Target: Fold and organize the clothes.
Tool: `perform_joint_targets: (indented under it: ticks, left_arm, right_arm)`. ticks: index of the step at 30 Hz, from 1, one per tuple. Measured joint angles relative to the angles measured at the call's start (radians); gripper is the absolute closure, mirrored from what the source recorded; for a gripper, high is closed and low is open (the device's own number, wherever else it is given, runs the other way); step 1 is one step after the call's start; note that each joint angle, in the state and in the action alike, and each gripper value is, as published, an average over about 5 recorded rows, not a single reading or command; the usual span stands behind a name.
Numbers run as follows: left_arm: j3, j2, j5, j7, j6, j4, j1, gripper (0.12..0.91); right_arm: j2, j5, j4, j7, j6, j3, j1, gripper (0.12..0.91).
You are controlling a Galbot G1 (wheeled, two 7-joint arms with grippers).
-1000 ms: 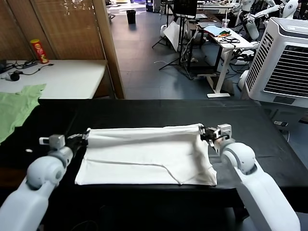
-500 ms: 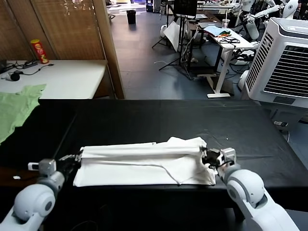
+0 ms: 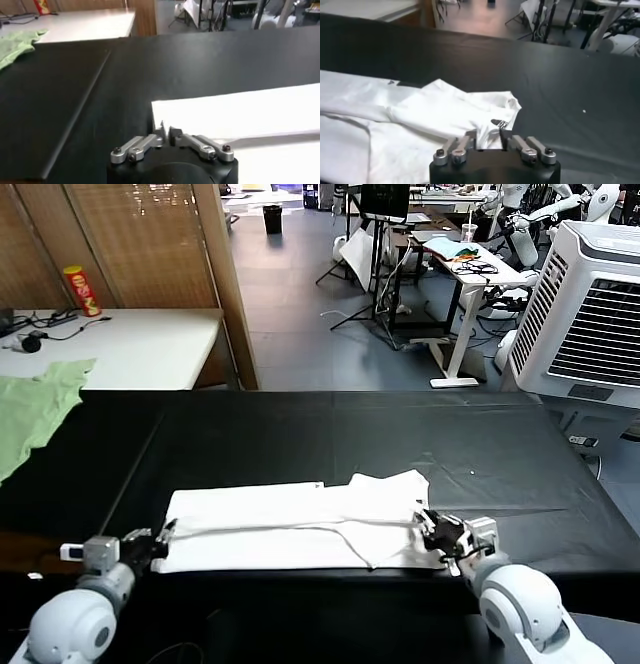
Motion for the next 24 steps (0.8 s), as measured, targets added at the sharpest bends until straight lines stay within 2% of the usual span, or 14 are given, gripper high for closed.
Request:
perform_joint_targets:
  ticks: [2,4,7,9,12,19,22,24]
  left_arm:
    - [-0.007,0.0,-0.005,0.002,0.002,-0.01,-0.001,0.387]
    - [-0.008,-0.005,-0.017,-0.003,-0.001,-0.012,-0.015,0.304]
    - [0.002,-0.027,-0.046,-0.031,-0.004,0.009,-0.069,0.24]
    - [0.015,-0.045,-0.07,-0.047,-0.005,0.036,-0.116,0.235]
    - [0.032,-0.06,-0.095,-0.048,-0.012,0.083,-0.174,0.233]
    - [0.054,-0.078,-0.109,-0.009,-0.028,0.18,-0.231,0.232]
    - [0.061,-0.086,-0.108,0.004,-0.034,0.211,-0.237,0.232]
    - [0.064,-0.09,-0.107,0.008,-0.04,0.229,-0.242,0.239]
  right_arm:
    - [0.013,-0.01,-0.018,0.013,0.001,0.006,0.016,0.26]
    - [0.033,-0.03,-0.052,0.021,0.014,0.002,0.044,0.236]
    - [0.068,-0.068,-0.12,0.014,0.06,-0.019,0.098,0.228]
    - [0.089,-0.089,-0.167,0.004,0.095,-0.036,0.135,0.228]
    - [0.114,-0.108,-0.234,-0.007,0.13,-0.058,0.184,0.227]
    - [0.162,-0.12,-0.364,-0.01,0.156,-0.088,0.262,0.23]
    - [0.182,-0.128,-0.406,-0.016,0.165,-0.096,0.284,0.268]
    - [0.195,-0.135,-0.428,-0.022,0.168,-0.1,0.297,0.328]
